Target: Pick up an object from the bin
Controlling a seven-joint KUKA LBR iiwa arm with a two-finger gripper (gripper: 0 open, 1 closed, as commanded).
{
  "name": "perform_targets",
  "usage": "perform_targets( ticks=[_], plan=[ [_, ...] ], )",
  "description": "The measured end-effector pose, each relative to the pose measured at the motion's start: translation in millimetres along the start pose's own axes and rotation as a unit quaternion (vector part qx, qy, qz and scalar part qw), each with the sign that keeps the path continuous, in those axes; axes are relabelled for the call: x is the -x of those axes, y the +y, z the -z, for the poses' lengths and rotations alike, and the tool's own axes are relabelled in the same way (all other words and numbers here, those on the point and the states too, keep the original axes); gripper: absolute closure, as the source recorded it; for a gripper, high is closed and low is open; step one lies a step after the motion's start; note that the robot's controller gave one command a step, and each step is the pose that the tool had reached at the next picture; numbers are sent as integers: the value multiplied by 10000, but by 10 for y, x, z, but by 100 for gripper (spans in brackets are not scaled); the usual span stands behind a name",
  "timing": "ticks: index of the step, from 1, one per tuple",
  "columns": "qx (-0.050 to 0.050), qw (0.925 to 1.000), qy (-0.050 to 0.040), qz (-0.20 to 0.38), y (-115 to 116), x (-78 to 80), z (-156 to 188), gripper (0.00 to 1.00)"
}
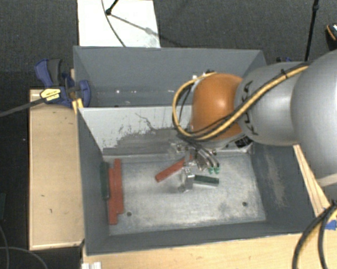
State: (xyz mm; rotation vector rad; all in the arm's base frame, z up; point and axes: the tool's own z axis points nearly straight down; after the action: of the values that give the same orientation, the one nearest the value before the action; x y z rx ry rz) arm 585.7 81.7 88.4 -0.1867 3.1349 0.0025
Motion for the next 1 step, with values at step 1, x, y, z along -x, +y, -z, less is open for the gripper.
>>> perform_targets(
  ticks=[1],
  plan=[
    [0,10000,0,-11,0,0,0,100]
  ],
)
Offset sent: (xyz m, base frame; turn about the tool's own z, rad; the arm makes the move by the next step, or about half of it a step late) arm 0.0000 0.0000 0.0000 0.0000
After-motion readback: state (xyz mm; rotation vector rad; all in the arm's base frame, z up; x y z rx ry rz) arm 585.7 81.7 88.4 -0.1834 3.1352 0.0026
